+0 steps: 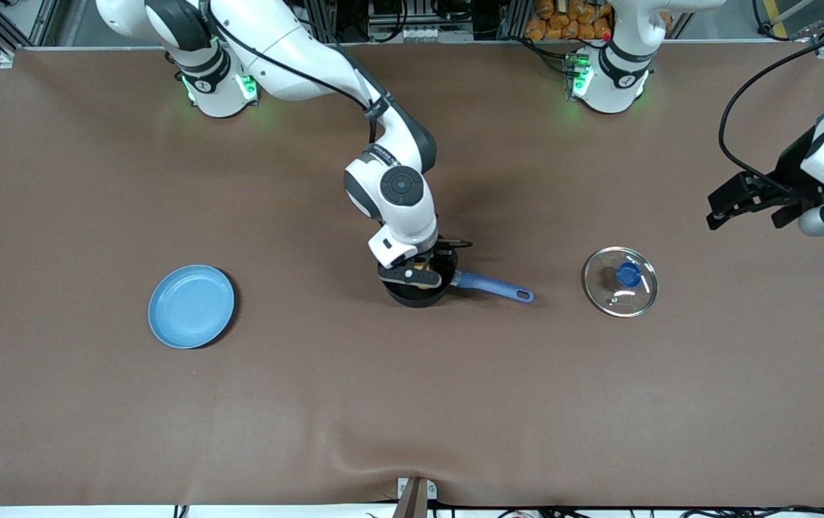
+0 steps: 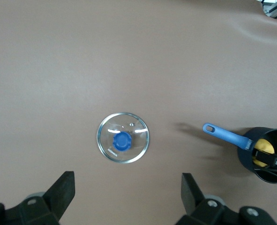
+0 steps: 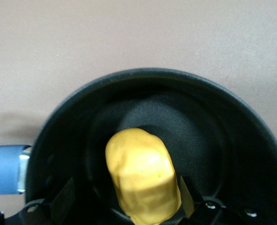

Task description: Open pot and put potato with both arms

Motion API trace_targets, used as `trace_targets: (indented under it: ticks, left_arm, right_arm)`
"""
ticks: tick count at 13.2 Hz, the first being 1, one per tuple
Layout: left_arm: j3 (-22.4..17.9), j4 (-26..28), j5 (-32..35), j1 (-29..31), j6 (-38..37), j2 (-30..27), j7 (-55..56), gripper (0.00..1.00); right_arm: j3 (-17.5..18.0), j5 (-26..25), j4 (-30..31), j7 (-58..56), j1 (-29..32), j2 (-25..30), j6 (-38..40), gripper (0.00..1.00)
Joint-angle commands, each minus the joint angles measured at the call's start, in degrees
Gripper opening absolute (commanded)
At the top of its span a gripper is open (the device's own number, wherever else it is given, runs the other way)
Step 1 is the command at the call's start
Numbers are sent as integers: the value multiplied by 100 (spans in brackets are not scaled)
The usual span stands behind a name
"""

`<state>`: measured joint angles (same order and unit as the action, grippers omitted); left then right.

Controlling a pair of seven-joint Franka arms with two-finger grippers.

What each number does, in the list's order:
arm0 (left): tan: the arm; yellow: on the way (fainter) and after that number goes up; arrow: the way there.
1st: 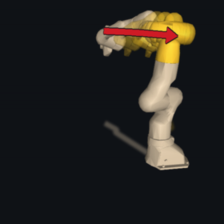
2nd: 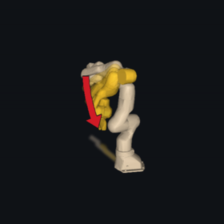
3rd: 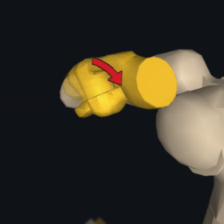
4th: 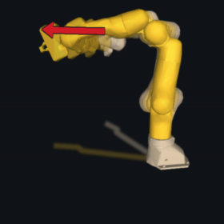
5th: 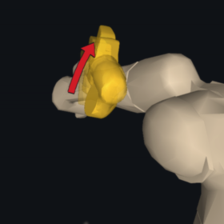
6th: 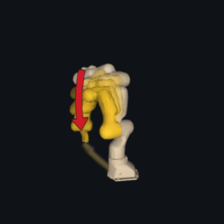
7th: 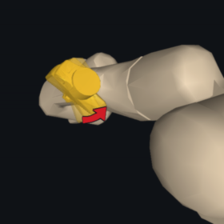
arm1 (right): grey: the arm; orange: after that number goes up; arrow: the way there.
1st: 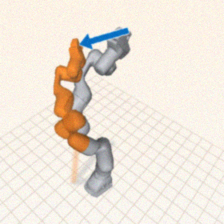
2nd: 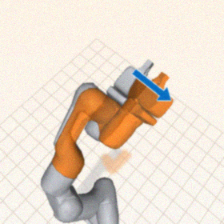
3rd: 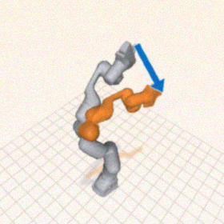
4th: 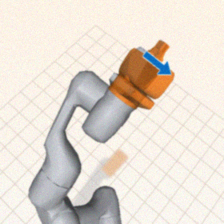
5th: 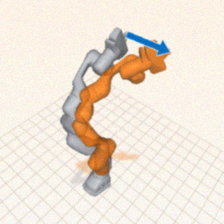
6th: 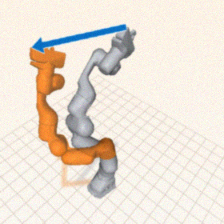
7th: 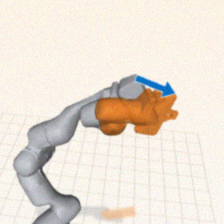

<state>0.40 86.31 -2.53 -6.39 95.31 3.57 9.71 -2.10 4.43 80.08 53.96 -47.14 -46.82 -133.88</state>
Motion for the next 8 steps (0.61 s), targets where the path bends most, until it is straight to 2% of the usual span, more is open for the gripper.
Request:
trace_targets:
  ticks: [1,5,8]
  left_arm:
    - [13,-17,-142,23,-223,-75,137,100]
    - [13,-17,-133,23,-346,-242,163,100]
    - [22,-9,-133,15,-434,-286,163,100]
  right_arm:
    - [-54,-4,-10,45,-41,278,422,100]
    - [-150,-21,-10,-8,90,927,1204,100]
    - [-255,-21,-1,-1033,660,1569,2073,100]
